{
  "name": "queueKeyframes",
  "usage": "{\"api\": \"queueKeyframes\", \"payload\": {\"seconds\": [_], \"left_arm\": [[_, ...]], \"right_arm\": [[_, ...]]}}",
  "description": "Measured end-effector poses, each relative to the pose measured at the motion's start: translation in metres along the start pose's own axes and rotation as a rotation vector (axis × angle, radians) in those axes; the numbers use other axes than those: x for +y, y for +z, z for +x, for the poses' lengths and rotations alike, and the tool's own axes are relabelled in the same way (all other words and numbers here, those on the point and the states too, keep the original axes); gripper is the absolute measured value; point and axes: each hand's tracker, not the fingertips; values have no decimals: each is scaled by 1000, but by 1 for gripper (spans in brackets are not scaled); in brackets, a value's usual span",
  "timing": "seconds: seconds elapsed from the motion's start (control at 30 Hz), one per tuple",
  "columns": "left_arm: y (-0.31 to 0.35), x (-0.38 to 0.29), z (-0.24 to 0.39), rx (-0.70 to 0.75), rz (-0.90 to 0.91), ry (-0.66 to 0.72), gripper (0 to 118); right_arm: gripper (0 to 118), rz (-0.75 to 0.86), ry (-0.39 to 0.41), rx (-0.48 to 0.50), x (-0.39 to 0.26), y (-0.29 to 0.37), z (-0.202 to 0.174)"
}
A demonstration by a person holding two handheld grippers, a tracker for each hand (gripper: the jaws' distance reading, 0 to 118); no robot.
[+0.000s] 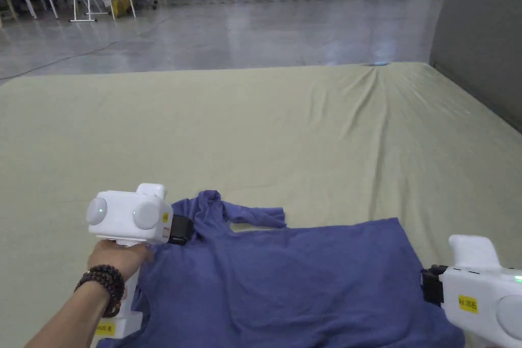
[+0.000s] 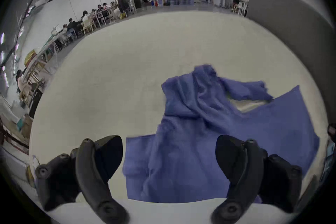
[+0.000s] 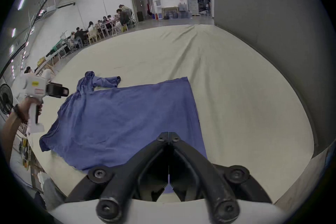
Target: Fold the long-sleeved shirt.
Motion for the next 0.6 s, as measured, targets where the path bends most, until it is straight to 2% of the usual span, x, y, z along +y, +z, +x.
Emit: {"api": "queueKeyframes", "payload": {"seconds": [0.1, 0.13, 0.2, 0.23, 0.3, 0.33, 0.43, 0.57, 0.6], "left_arm": [[-27, -3, 8, 58, -54, -37, 102], [-33, -5, 11, 62, -62, -49, 98], [-41, -8, 9, 46, -76, -38, 72], [-38, -10, 10, -18, -60, 21, 62], [-28, -8, 12, -49, -53, 69, 25], [-25, -3, 10, -41, -30, 46, 0], [-8, 1, 11, -41, -16, -10, 1], [21, 10, -2, -102, 49, 70, 1], [26, 10, -6, -112, 70, 84, 1]], "right_arm": [[0, -17, 5, 5, 3, -10, 1], [0, -20, 8, 2, 1, -14, -2], [0, -28, 13, -4, 4, -19, 0], [0, -32, 13, -9, 5, -23, 0], [0, -38, 12, -15, 8, -30, -1], [0, -39, 11, -15, 12, -33, 0], [0, -23, 5, -22, 36, -40, 0], [0, 21, 29, -19, 86, -49, -2], [6, 28, 24, -24, 98, -53, -2]]}}
